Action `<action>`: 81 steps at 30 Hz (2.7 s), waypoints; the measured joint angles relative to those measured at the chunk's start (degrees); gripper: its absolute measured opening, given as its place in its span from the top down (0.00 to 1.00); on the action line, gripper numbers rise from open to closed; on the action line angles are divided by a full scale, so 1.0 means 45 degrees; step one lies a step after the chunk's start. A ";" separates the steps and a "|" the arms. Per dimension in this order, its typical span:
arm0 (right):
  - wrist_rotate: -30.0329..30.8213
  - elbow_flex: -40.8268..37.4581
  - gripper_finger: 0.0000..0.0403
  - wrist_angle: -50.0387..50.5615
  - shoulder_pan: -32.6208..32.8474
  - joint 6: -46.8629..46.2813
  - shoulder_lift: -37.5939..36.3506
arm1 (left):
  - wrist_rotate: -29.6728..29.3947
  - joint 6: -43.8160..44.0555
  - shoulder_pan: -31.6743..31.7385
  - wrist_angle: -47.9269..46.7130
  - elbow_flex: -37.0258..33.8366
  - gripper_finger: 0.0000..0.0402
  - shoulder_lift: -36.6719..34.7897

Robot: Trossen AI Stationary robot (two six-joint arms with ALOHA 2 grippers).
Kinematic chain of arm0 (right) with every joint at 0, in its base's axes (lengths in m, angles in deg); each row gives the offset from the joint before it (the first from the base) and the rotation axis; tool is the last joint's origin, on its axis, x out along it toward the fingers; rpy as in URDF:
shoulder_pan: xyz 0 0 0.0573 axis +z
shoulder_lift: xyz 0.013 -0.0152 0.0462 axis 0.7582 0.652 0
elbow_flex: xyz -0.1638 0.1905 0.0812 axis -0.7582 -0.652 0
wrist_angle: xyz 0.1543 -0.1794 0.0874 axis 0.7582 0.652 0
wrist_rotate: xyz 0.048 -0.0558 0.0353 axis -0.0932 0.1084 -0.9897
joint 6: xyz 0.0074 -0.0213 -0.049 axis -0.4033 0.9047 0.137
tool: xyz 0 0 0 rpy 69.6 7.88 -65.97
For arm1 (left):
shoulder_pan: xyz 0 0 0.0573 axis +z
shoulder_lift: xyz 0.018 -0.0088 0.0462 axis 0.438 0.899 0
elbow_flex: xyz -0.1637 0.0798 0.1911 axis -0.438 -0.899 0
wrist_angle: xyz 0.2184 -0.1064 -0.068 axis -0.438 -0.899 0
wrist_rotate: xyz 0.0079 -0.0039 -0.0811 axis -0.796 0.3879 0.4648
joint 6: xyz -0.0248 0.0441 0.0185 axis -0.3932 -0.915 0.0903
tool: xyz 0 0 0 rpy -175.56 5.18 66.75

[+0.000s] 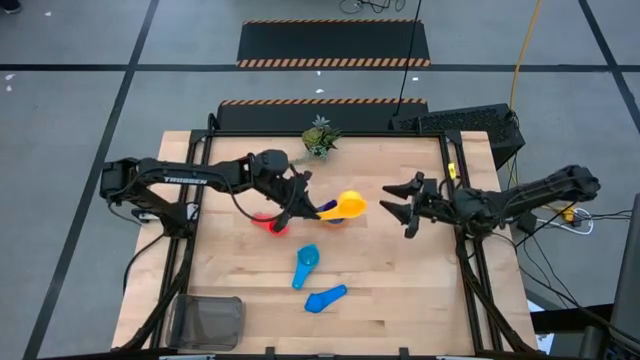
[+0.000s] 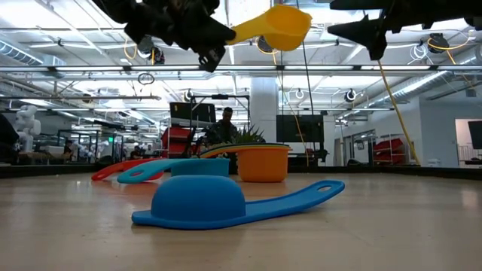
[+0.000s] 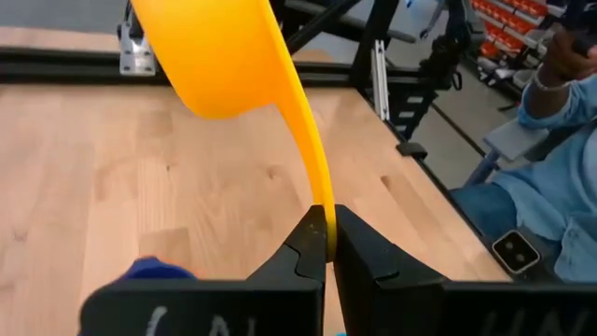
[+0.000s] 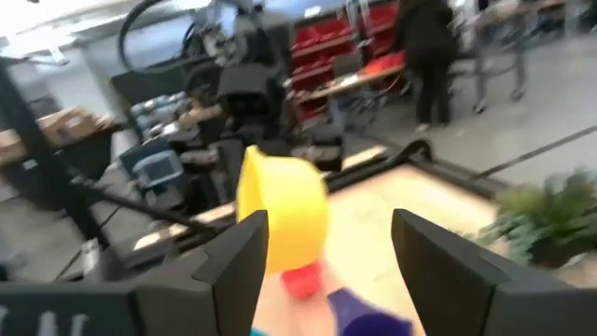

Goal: Nest measuring cups in basket
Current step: Stack the yellow measuring cup on top of the dark blue measuring cup

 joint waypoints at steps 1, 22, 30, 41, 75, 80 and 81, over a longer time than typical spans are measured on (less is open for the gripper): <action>-0.0435 0.0000 0.43 0.0120 -0.0149 -0.0175 0.0050 | -0.0005 0.0000 0.0000 -0.0131 0.0000 0.98 0.0000; -0.4544 0.0753 0.40 0.0355 -0.1856 -0.1343 0.3512 | -0.0015 -0.1108 -0.0019 -0.3333 0.0000 0.98 0.0000; -0.5502 0.1319 0.40 0.0076 -0.2036 -0.1332 0.4966 | -0.0015 -0.1321 -0.0019 -0.3678 0.0005 0.98 0.0005; -0.5541 0.1574 0.46 -0.0906 -0.2041 -0.0206 0.5811 | -0.0015 -0.1302 -0.0019 -0.3610 0.0005 0.98 0.0010; -0.5518 0.1569 1.00 -0.1046 -0.2325 0.1013 0.5806 | -0.0742 -0.1226 -0.0085 -0.3065 0.0058 0.87 -0.0008; -0.5463 0.1569 1.00 -0.1028 -0.2340 0.0828 0.5806 | -0.1817 -0.1164 -0.0365 -0.2667 0.0039 0.73 0.0010; -0.5467 0.1569 1.00 -0.1013 -0.2337 0.0769 0.5806 | -0.2079 -0.1174 -0.0394 -0.2636 0.0040 0.71 0.0010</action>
